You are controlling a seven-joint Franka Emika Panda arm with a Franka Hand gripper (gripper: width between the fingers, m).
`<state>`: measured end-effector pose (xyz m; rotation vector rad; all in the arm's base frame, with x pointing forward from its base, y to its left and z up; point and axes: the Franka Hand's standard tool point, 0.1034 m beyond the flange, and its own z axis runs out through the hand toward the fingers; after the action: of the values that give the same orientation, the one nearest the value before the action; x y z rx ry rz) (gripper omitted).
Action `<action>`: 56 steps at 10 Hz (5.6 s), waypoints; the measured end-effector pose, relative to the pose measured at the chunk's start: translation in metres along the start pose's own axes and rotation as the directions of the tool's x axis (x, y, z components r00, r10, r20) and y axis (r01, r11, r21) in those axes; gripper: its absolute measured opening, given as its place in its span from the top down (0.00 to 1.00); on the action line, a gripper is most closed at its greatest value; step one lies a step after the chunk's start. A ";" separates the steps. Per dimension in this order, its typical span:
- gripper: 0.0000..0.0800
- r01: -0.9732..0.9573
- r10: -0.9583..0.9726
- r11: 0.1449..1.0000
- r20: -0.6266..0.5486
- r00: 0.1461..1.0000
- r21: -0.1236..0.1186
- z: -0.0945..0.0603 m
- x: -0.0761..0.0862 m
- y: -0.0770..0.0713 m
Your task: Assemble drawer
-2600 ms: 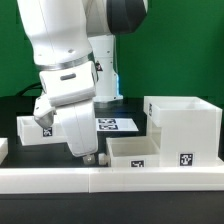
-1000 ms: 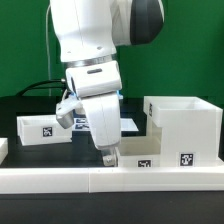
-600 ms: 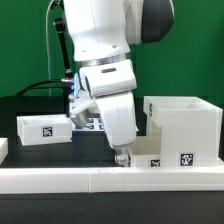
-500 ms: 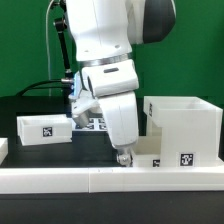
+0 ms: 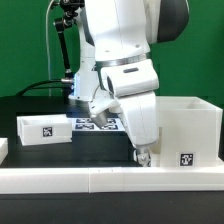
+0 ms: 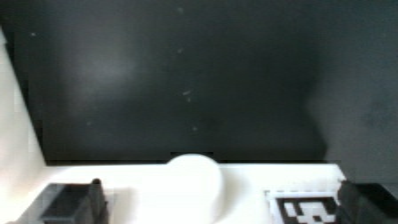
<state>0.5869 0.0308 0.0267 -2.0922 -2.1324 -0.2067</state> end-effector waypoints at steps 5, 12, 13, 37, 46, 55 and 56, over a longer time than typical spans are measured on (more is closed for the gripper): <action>0.19 0.014 -0.014 1.000 0.015 1.000 0.018 0.004 0.002 0.002; 0.19 -0.048 0.049 0.999 0.046 0.998 -0.024 -0.030 -0.071 -0.014; 0.19 -0.067 0.069 0.997 0.054 0.996 -0.031 -0.037 -0.081 -0.027; 0.19 -0.926 0.933 0.352 -0.023 0.358 -0.135 -0.068 -0.117 -0.141; 0.19 -0.921 0.933 0.349 -0.033 0.359 -0.170 -0.049 -0.121 -0.185; 0.19 -0.924 0.934 0.343 -0.042 0.354 -0.169 -0.003 -0.126 -0.208; 0.19 -0.924 0.934 0.343 -0.041 0.354 -0.170 -0.003 -0.126 -0.210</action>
Offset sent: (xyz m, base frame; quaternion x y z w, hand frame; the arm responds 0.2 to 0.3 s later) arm 0.0157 0.0142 -0.0012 0.0116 -0.0273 -0.0389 0.9988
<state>0.3796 -0.0973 0.0052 -3.0453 -0.5674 -0.1578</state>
